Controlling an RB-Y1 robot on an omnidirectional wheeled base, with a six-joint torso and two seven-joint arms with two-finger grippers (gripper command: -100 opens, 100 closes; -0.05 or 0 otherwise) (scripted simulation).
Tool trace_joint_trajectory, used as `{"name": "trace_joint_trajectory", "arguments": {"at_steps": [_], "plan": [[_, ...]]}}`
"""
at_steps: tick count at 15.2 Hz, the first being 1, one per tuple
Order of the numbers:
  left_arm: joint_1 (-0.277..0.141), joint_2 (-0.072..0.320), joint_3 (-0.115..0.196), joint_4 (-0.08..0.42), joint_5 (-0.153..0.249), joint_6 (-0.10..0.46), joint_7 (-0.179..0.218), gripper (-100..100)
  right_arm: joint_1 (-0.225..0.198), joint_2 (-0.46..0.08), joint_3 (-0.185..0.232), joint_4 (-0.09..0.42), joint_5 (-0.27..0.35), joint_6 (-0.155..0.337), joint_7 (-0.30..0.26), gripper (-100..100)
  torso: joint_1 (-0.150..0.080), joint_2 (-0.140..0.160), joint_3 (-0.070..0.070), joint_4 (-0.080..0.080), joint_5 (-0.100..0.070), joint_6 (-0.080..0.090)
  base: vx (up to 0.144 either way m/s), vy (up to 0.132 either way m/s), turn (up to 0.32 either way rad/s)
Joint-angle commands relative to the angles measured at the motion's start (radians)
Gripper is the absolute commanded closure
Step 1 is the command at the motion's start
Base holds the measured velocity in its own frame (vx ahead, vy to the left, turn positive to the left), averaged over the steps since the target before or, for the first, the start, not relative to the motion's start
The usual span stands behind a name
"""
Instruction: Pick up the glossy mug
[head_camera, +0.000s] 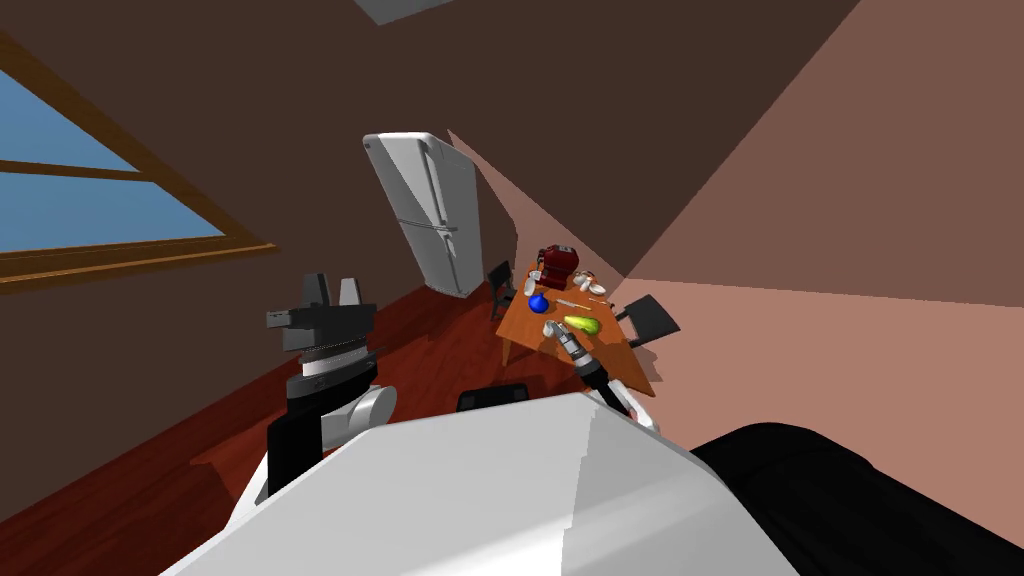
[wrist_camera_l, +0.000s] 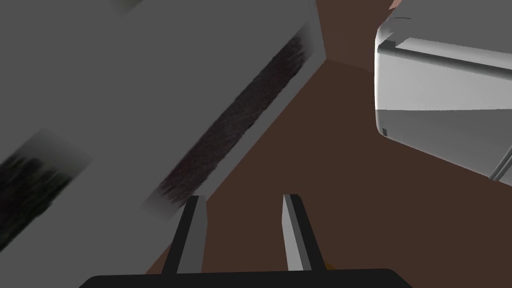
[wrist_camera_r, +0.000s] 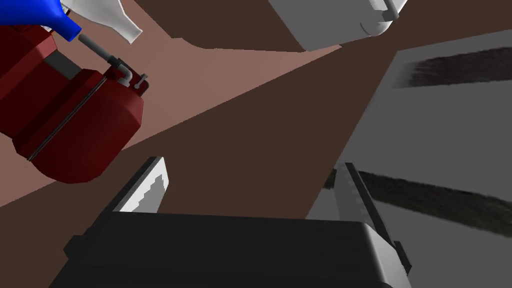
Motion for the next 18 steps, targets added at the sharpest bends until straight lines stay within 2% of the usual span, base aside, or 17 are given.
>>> {"name": "trace_joint_trajectory", "arguments": {"at_steps": [1,2,3,4,6,7,8,10,11,13,14,16,17,18], "plan": [[0.000,0.000,0.000,0.000,0.000,0.000,0.000,0,-0.002,-0.035,0.000,0.050,0.016,-0.008,0.015,-100,0.000,0.000,0.000,0.000,0.000,0.000,0.031,0.033,0.200],[0.000,0.000,0.000,0.000,0.000,0.000,0.000,0,-0.002,-0.035,0.000,0.058,0.016,-0.008,0.015,-100,0.000,0.000,0.000,0.000,0.000,0.000,0.024,0.019,0.060],[0.000,0.000,0.000,0.000,0.000,0.000,0.000,0,0.003,-0.076,-0.001,0.102,0.037,-0.019,0.033,-100,0.000,0.000,0.000,0.000,0.000,0.001,0.028,0.030,0.204],[0.000,0.000,0.000,0.000,0.000,0.000,0.000,0,0.003,-0.083,-0.001,0.116,0.037,-0.019,0.033,-100,0.000,0.000,0.000,0.000,0.000,0.000,0.036,0.029,0.229],[0.000,0.000,0.000,0.000,0.000,0.000,0.000,0,0.008,-0.130,-0.002,0.174,0.059,-0.030,0.051,-100,0.000,-0.001,0.000,0.000,0.000,0.000,0.043,0.033,0.224],[0.000,0.000,0.000,0.000,0.000,0.000,0.000,0,0.008,-0.130,-0.002,0.176,0.059,-0.030,0.051,-100,0.000,-0.001,0.000,0.000,0.000,0.000,0.036,0.025,0.070],[0.000,0.000,0.000,0.000,0.000,0.000,0.000,0,0.013,-0.171,-0.003,0.208,0.082,-0.041,0.069,-100,0.000,0.000,0.000,0.000,0.000,0.001,0.040,0.039,0.176],[0.000,0.000,0.000,0.000,0.000,0.000,0.000,0,0.013,-0.178,-0.003,0.237,0.082,-0.041,0.069,-100,0.001,-0.001,-0.001,0.000,0.000,0.000,0.043,0.032,0.161],[0.000,0.000,0.000,0.000,0.000,0.000,0.000,0,0.018,-0.218,-0.004,0.276,0.106,-0.053,0.088,-100,0.000,-0.001,0.000,0.000,0.000,0.000,0.043,0.033,0.224],[0.000,0.000,0.000,0.000,0.000,0.000,0.000,0,0.018,-0.225,-0.004,0.299,0.106,-0.053,0.088,-100,0.000,-0.001,-0.001,0.000,0.000,0.000,0.037,0.023,0.158],[0.000,0.000,0.000,0.000,0.000,0.000,0.000,0,0.023,-0.265,-0.004,0.329,0.131,-0.066,0.106,-100,0.000,0.000,0.000,0.000,0.000,0.001,0.038,0.022,0.185],[0.000,0.000,0.000,0.000,0.000,0.000,0.000,0,0.023,-0.272,-0.004,0.361,0.131,-0.066,0.106,-100,0.000,-0.001,0.000,0.000,0.000,0.000,0.038,0.021,0.150],[0.000,0.000,0.000,0.000,0.000,0.000,0.000,0,0.027,-0.312,-0.004,0.398,0.156,-0.080,0.124,-100,0.000,0.000,0.000,0.000,0.000,0.001,0.037,0.031,0.193],[0.000,0.000,0.000,0.000,0.000,0.000,0.000,0,0.027,-0.318,-0.004,0.406,0.156,-0.080,0.124,-100,0.000,0.000,0.000,0.000,0.000,0.000,0.043,0.034,0.226]]}}
